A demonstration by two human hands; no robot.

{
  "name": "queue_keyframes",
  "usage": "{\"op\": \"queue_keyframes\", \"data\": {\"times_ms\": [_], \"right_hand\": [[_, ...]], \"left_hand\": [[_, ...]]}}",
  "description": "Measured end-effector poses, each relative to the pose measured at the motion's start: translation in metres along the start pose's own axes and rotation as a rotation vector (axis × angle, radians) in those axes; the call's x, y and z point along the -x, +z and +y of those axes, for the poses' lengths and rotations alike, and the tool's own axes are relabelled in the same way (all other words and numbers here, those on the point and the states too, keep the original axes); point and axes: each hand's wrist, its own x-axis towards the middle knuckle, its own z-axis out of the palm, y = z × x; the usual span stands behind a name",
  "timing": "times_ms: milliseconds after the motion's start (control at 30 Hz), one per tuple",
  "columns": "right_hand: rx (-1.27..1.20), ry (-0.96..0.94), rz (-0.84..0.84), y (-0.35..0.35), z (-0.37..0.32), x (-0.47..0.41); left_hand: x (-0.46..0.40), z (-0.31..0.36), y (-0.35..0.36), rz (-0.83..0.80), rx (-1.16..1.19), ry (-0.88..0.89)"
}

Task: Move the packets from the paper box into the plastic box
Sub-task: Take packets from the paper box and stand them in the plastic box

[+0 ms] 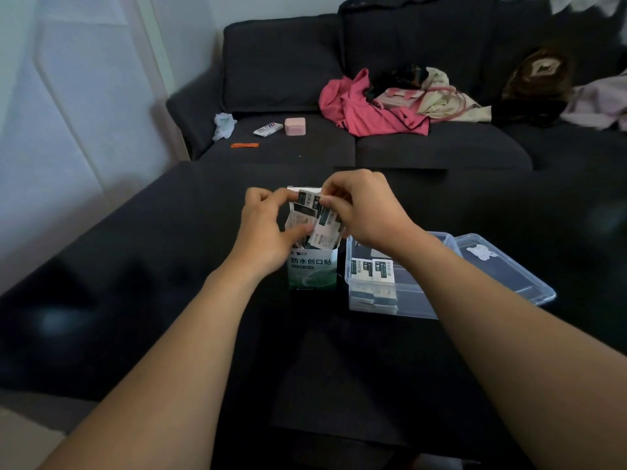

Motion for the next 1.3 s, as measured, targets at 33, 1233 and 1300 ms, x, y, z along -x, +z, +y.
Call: {"op": "queue_keyframes", "data": {"times_ms": [33,1233,1300], "right_hand": [[-0.01,-0.002,-0.005,-0.001,0.0,0.001],[-0.665,0.292,0.086,-0.041,0.001,0.001],[-0.786,0.332,0.076,-0.05,0.004,0.002]], "left_hand": [[-0.001,0.0,0.0,-0.007,0.002,0.004],[0.002,0.02,-0.002,0.358,0.48,0.005],[0.005,0.025,-0.007,0.329,0.561,-0.004]]}}
